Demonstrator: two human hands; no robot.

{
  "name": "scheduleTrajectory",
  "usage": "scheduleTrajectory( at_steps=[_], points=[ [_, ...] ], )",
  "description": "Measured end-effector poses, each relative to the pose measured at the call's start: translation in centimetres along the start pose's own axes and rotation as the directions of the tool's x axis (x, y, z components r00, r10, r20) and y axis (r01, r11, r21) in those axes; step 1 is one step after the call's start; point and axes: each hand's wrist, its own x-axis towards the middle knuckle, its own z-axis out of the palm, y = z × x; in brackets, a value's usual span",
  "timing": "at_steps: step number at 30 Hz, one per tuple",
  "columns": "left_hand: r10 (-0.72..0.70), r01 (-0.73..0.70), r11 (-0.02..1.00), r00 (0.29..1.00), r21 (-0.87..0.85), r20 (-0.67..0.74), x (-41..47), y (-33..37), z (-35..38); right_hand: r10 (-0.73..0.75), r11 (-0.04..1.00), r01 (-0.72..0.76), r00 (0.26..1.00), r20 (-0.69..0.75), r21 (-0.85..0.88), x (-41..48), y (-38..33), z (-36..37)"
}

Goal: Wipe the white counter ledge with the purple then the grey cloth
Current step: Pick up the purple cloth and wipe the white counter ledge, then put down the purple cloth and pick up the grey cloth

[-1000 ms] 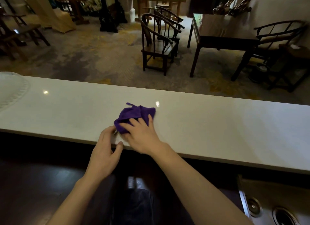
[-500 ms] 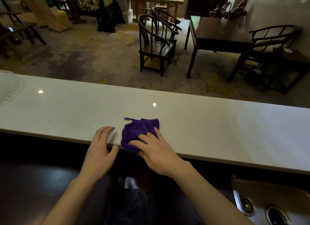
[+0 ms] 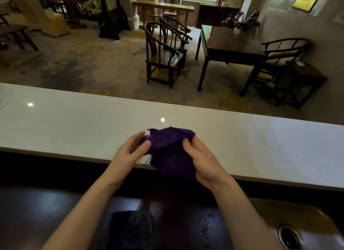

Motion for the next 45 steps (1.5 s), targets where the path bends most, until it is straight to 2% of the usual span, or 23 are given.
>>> scheduleTrajectory(
  at_steps=[4,7,11,14,17,20,25,29,35,40,43,45],
  points=[
    [-0.041,0.099,0.967,0.969,-0.234,0.242,-0.7,0.0,2.2,0.030,0.973,-0.027,1.000,-0.008,0.231,-1.7,-0.5,-0.9],
    [-0.038,0.158,0.921,0.946,-0.356,0.322,-1.9,-0.4,3.8,0.050,0.951,-0.035,0.998,-0.042,0.306,-2.9,-0.3,-1.5],
    [-0.088,0.163,0.920,0.972,-0.356,0.217,-3.0,-1.0,5.7,0.091,0.966,-0.047,0.982,-0.167,0.254,-4.2,1.0,-2.5],
    [-0.155,0.188,0.921,0.980,-0.342,0.122,-4.2,-2.2,6.9,0.066,0.995,-0.044,0.958,-0.278,0.085,-5.6,2.6,-3.4],
    [-0.174,0.183,0.938,0.983,-0.295,0.058,-5.8,-4.4,8.4,0.001,0.977,-0.082,0.923,-0.384,-0.196,-7.2,5.0,-4.4],
    [-0.178,0.172,0.957,0.984,-0.234,-0.004,-7.5,-7.3,9.9,-0.040,0.888,-0.166,0.900,-0.433,-0.428,-8.9,8.2,-5.6],
    [-0.223,0.224,0.974,0.974,0.017,-0.036,-9.4,-13.4,11.1,0.021,0.746,-0.315,0.892,-0.452,-0.587,-11.0,14.5,-7.8],
    [-0.230,0.243,0.922,0.970,0.301,-0.078,-10.5,-17.7,11.7,0.096,0.660,-0.425,0.865,-0.492,-0.619,-12.0,18.8,-9.0],
    [-0.294,0.297,0.792,0.951,0.534,-0.095,-11.7,-20.3,12.8,0.143,0.489,-0.534,0.829,-0.541,-0.689,-12.5,23.3,-10.2],
    [-0.292,0.270,0.713,0.953,0.647,-0.076,-12.2,-19.9,13.1,0.031,0.449,-0.485,0.847,-0.530,-0.750,-12.7,24.3,-10.3],
    [-0.277,0.231,0.698,0.960,0.678,-0.043,-12.6,-19.2,12.4,-0.020,0.463,-0.496,0.822,-0.569,-0.734,-12.7,24.0,-10.1],
    [-0.239,0.206,0.700,0.970,0.684,-0.047,-12.9,-18.7,11.3,-0.093,0.423,-0.502,0.804,-0.587,-0.754,-12.6,23.6,-9.8]
  ],
)
